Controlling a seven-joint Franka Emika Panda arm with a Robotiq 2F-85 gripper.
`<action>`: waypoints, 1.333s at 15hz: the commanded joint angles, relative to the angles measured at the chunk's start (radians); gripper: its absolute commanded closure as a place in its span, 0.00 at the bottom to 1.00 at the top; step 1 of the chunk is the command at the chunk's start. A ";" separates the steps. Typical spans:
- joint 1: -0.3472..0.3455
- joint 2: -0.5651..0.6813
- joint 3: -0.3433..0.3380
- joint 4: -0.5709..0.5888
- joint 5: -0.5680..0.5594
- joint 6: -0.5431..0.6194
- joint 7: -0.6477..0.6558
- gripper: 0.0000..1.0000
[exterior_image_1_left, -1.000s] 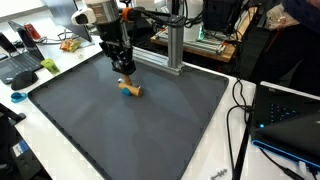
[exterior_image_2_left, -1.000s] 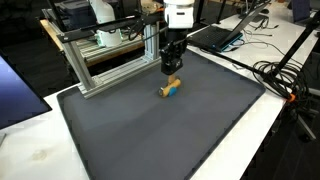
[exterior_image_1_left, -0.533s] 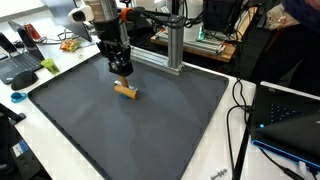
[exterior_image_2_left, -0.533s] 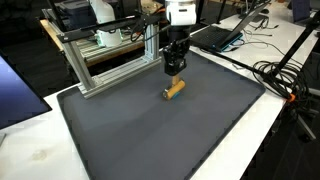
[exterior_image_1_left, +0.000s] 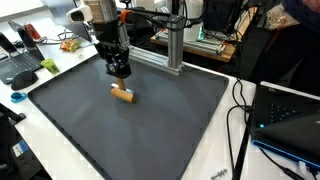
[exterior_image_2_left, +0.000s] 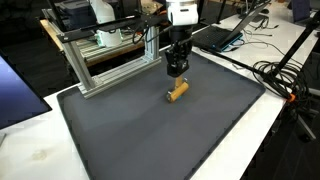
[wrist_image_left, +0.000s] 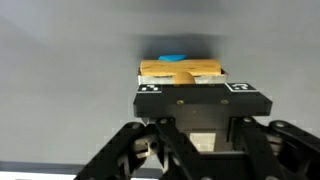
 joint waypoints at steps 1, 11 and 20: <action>0.000 0.033 0.004 -0.001 0.006 0.030 0.004 0.78; -0.014 0.035 0.021 0.002 0.040 0.019 -0.022 0.78; -0.063 0.018 0.066 0.021 0.178 -0.078 -0.140 0.78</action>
